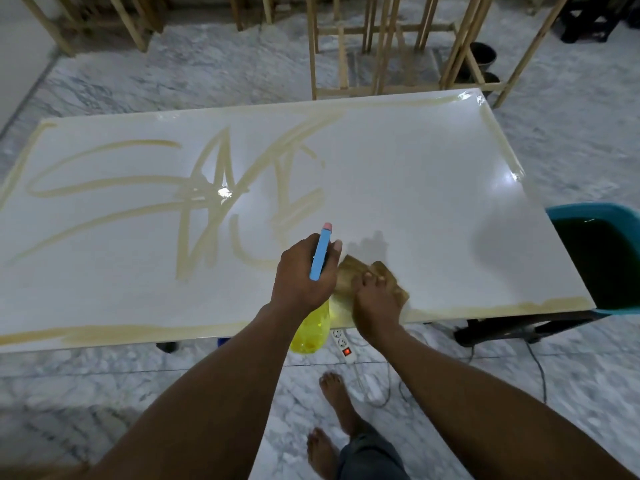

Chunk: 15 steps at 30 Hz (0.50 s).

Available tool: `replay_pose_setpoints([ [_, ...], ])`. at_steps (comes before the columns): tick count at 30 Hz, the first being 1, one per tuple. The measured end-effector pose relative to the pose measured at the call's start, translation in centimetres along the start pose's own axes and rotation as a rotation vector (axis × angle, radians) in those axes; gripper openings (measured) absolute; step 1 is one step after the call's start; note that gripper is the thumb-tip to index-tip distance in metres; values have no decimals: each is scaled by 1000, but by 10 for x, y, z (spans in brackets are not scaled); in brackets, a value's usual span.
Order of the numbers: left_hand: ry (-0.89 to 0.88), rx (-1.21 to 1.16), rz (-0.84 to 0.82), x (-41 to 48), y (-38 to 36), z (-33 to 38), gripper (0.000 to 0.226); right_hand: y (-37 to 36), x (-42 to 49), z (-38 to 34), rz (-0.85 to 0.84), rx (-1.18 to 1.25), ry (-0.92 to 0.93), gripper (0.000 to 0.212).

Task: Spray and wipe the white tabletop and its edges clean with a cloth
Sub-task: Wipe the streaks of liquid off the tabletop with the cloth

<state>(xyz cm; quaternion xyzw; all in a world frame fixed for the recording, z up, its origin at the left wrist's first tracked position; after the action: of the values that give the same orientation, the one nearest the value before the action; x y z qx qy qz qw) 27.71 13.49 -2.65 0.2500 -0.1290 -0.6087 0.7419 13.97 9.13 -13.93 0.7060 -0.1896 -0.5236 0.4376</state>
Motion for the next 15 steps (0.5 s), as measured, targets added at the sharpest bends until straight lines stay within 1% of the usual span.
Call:
replay_pose_setpoints([
  [1,2,7,10,-4,4,0,42,-5,-5,-12,-4,-15,54,43],
  [2,0,17,26,-8,10,1,41,-3,-9,-20,1,24,99,41],
  [6,22,8,54,-14,31,-1,40,36,10,-4,-77,411,122,29],
  [7,26,6,62,-14,38,-1,40,51,16,5,-92,541,124,24],
  [8,25,9,75,-12,45,0,41,68,24,13,-118,727,119,21],
  [10,9,22,92,-6,56,4,38,95,36,20,-243,1163,149,23],
  [11,-1,24,95,-2,60,5,37,106,42,21,-305,1321,175,26],
  [13,-14,8,91,11,67,8,36,129,59,21,-392,1472,219,36],
  [15,-12,-7,87,35,79,10,37,156,80,16,-462,1499,297,44],
])
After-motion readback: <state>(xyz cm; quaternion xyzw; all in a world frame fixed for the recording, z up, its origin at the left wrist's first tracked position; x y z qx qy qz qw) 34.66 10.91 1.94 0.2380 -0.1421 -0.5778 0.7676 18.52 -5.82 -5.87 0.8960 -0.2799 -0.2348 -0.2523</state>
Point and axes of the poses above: each hand's wrist, its own x-axis towards the middle knuckle, its own y-axis out of the back of the hand, z = x × y, the point moved 4 cm from there along x, towards the middle knuckle, and after that the axes turned 15 degrees about -z, right-handed, at the moved point
